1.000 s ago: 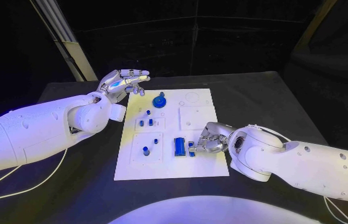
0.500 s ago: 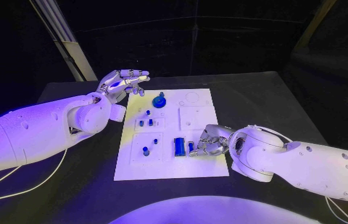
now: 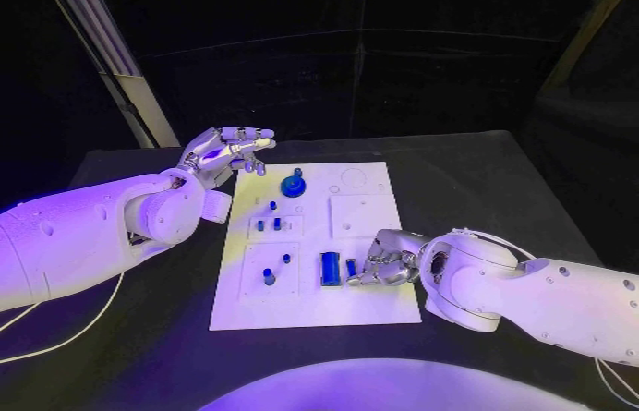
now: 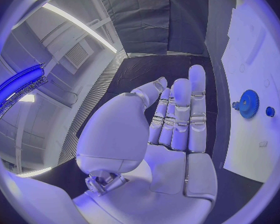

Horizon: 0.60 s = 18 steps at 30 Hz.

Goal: Assemble the parts on the task board

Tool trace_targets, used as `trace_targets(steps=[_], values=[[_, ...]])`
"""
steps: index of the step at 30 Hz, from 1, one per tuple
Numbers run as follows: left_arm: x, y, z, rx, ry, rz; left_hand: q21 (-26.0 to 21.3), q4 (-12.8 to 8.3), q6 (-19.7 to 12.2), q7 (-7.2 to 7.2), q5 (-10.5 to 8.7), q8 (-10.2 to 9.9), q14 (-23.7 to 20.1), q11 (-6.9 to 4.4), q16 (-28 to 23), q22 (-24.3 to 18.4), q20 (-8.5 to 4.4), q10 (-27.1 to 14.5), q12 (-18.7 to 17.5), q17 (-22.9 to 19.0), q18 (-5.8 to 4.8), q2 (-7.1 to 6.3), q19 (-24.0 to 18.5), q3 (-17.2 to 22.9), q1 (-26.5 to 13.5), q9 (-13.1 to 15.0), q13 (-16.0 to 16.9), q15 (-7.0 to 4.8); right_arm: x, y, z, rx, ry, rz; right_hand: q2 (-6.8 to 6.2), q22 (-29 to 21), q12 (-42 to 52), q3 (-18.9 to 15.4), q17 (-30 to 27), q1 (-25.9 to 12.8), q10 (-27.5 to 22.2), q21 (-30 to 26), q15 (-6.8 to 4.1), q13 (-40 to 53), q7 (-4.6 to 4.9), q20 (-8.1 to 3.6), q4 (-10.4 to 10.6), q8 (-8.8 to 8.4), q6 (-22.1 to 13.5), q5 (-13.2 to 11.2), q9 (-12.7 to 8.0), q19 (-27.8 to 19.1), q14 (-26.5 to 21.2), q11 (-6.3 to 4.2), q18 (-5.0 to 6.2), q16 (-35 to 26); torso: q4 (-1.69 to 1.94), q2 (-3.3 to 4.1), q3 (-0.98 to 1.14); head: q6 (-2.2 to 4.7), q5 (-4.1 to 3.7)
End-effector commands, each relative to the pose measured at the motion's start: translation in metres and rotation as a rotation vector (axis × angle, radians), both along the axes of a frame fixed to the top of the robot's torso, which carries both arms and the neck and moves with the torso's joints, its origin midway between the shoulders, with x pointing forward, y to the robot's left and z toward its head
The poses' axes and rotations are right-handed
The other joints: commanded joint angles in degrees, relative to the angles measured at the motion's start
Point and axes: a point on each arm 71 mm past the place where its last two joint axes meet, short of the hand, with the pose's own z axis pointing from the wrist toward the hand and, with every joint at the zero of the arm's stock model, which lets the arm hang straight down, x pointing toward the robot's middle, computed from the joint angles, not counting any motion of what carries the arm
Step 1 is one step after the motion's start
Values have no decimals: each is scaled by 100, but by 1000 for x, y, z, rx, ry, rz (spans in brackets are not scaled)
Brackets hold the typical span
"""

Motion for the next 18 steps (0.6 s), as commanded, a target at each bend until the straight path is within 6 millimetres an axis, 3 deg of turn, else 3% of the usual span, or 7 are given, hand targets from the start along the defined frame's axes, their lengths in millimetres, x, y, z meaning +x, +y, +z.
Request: trace_targets(steps=[1,11,18], values=[[0,-1,1,-9,-3,-9,-23,-26,-42,1,30,17,-39,8,0,-5,-6,-48,28,-9,76,33,-16,-17,-35,-8,-7,-15,1,-2,-2,-19,3,-6,75,12,40,-38,272,0,-15,6,-13,18,-3,0,19,20,-30,30,8,-15,354,0,-54,-3,-1,-1,2,-4,-3],[0,-1,1,-8,-2,-9,-23,-26,-42,1,30,17,-39,8,0,-5,-6,-48,28,-9,76,33,-16,-17,-35,-8,-7,-15,2,-2,-5,-30,31,6,104,18,49,-128,274,-12,-10,9,-13,27,-5,-1,53,22,-34,-60,23,-13,354,-2,-54,-3,-7,4,5,-16,4],[0,-1,1,-8,0,-10,-23,-26,-42,1,30,17,-39,8,0,-5,-6,-48,28,-9,76,33,-16,-17,-35,-8,-7,-15,3,0,-6,-21,38,9,123,12,42,-339,271,-20,-14,1,-12,33,-3,3,91,24,-47,-531,56,-20,353,2,-52,-9,-7,-2,3,-29,1]])
